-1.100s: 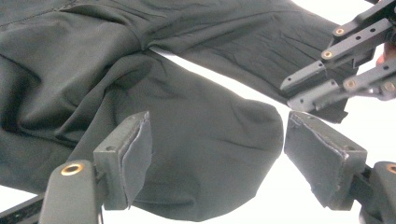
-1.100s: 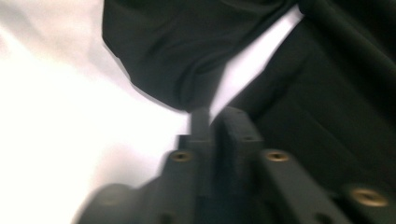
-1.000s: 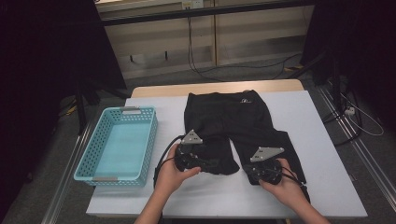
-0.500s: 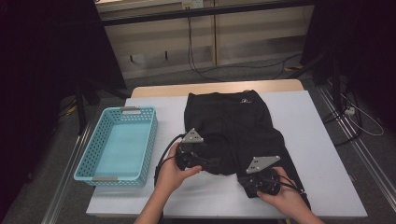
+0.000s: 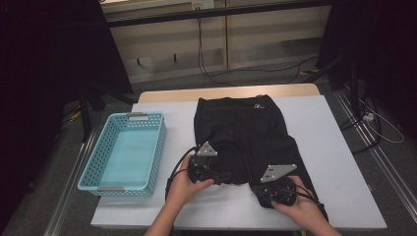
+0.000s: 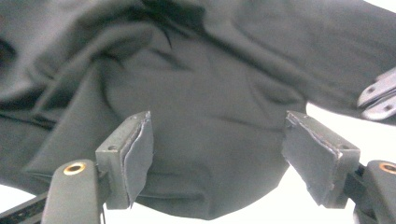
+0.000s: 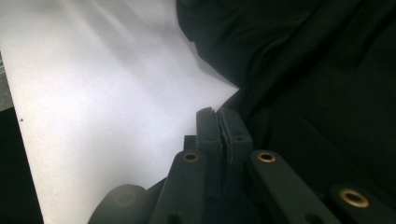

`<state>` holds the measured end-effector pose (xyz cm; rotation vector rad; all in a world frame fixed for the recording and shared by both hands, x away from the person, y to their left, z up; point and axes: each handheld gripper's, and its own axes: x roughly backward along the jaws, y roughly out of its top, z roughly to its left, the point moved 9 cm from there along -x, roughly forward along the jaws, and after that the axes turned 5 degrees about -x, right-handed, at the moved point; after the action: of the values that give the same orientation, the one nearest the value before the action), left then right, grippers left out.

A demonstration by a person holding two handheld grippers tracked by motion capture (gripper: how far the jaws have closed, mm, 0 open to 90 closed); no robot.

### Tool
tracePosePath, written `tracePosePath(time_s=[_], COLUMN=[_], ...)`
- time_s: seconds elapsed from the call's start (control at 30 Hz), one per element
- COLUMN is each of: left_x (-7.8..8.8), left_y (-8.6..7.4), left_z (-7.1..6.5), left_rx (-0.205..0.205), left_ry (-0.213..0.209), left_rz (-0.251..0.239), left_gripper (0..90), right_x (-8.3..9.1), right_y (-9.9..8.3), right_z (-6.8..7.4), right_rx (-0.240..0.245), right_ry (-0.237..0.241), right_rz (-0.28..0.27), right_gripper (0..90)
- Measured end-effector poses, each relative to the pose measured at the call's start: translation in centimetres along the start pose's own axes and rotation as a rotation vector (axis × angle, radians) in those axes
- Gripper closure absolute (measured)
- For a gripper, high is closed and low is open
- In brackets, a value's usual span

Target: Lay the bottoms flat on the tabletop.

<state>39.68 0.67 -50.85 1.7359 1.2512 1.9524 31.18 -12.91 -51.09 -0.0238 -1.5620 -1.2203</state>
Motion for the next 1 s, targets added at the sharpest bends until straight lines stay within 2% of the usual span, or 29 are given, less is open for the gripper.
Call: tracePosePath(time_s=[0.17, 0.23, 0.3, 0.4, 0.5, 0.63, 0.73, 0.83, 0.93, 1.0], left_x=[-0.7, -0.7, -0.6, -0.3, 0.0, 0.6, 2.1, 4.2, 5.3, 5.4], left_y=[-0.4, -0.5, -0.5, -0.6, -0.7, -0.7, -0.2, 0.0, -0.2, -0.4], left_z=[0.1, -0.3, -0.4, -0.6, -0.8, -0.5, 0.5, 2.1, 3.2, 3.4], left_rx=[-0.056, -0.08, -0.095, -0.07, -0.031, 0.023, 0.055, 0.126, 0.153, 0.158], left_ry=[0.04, 0.028, 0.036, 0.011, -0.018, -0.008, 0.003, 0.028, 0.052, 0.055], left_rz=[0.005, 0.016, 0.034, 0.051, 0.076, 0.104, 0.077, 0.029, -0.001, 0.006], left_gripper=[26.4, 36.0, 46.3, 67.7, 83.7, 85.8, 86.0, 86.1, 86.0, 85.9], right_x=[-0.1, -0.1, -0.1, -0.1, -0.2, -0.2, -0.3, -0.4, -0.5, -0.7], right_y=[0.0, 0.0, -0.1, -0.1, -0.1, 0.0, 0.0, 0.0, 0.0, 0.1], right_z=[0.2, 0.1, 0.0, -0.1, 0.1, 0.3, 0.4, 0.7, 1.1, 1.3], right_rx=[0.006, 0.011, 0.006, 0.005, 0.006, 0.01, 0.013, 0.016, 0.016, 0.021], right_ry=[0.004, 0.004, 0.004, 0.005, 0.006, 0.009, 0.014, 0.017, 0.03, 0.035], right_rz=[0.004, -0.001, -0.001, 0.001, 0.0, 0.003, 0.003, 0.005, 0.007, 0.007], right_gripper=[87.7, 87.7, 87.6, 87.6, 87.7, 87.7, 87.7, 87.6, 87.6, 87.7])
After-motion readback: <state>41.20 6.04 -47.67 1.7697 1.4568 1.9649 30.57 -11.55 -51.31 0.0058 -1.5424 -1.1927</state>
